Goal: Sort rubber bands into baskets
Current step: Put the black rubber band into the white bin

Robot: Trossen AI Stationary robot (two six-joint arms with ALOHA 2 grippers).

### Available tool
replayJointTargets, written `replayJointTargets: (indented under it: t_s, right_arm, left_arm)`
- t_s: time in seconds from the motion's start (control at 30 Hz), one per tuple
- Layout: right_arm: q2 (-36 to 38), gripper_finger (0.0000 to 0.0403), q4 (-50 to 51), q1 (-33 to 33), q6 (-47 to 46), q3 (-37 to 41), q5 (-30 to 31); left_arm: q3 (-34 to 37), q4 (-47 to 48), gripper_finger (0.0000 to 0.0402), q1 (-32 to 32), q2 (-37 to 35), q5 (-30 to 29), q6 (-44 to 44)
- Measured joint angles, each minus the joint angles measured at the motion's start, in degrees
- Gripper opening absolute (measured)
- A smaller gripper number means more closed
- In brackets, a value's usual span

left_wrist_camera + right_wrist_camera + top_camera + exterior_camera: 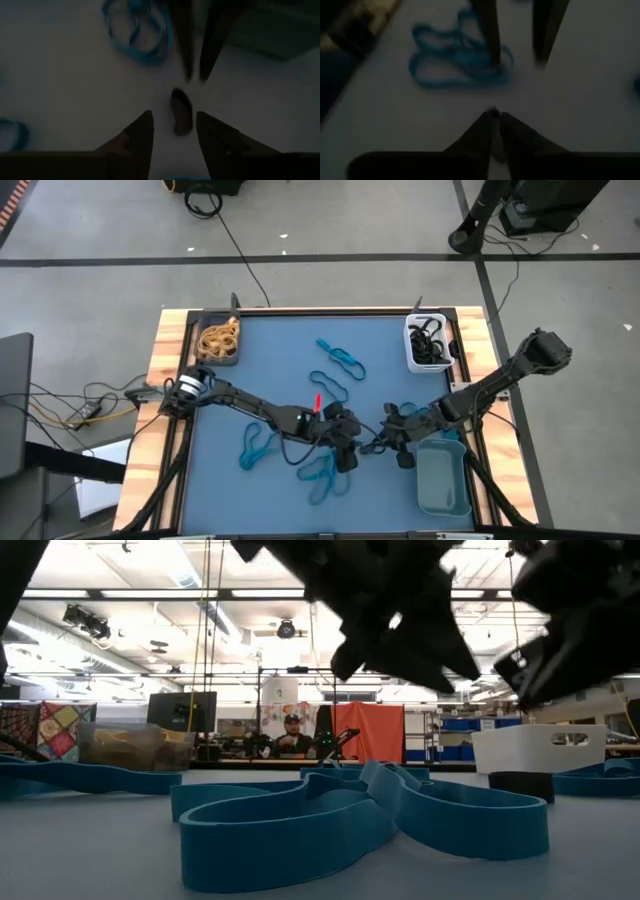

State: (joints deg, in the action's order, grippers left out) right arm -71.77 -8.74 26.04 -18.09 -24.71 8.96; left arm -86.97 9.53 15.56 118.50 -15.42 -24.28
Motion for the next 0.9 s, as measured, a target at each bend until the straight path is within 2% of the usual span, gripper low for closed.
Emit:
replayJointTargets:
  t_s: [0.13,0.3,0.43,0.53,0.6,0.7,0.8,0.9]
  right_arm:
    - [-4.25,0.0125,0.13,-0.29,0.53,-0.10,-0.53]
    - [-10.83,0.0244,0.79,-1.33,2.12,-2.18,-0.50]
    - [-15.77,0.0325,3.07,-1.44,4.49,-5.41,-0.98]
    - [-18.78,0.0350,6.29,-1.42,5.26,-8.21,-1.49]
    - [-20.30,0.0343,8.47,-1.42,4.92,-10.11,-1.55]
    - [-21.41,0.0293,11.98,-1.42,4.83,-12.56,-1.86]
    - [-21.13,0.0205,14.09,-1.42,4.84,-14.14,-2.50]
    - [-19.87,0.0092,16.79,-1.44,4.83,-14.86,-3.15]
  left_arm:
    - [-0.01,0.37,0.0154,2.18,-1.91,-7.41,1.88]
    - [-0.01,3.89,0.0154,4.55,-3.88,-16.62,3.07]
    - [-0.01,7.07,0.0154,5.20,-4.13,-18.30,2.51]
    - [-0.01,10.44,0.0154,5.20,-4.24,-18.42,0.41]
    - [-0.01,11.77,0.0154,5.22,-4.24,-18.43,0.21]
    - [-0.01,13.47,0.0153,5.22,-4.24,-18.48,-0.06]
    - [-0.01,15.36,0.0152,5.22,-4.24,-18.70,-0.25]
    - [-0.01,17.32,0.0152,5.22,-4.24,-19.61,-1.09]
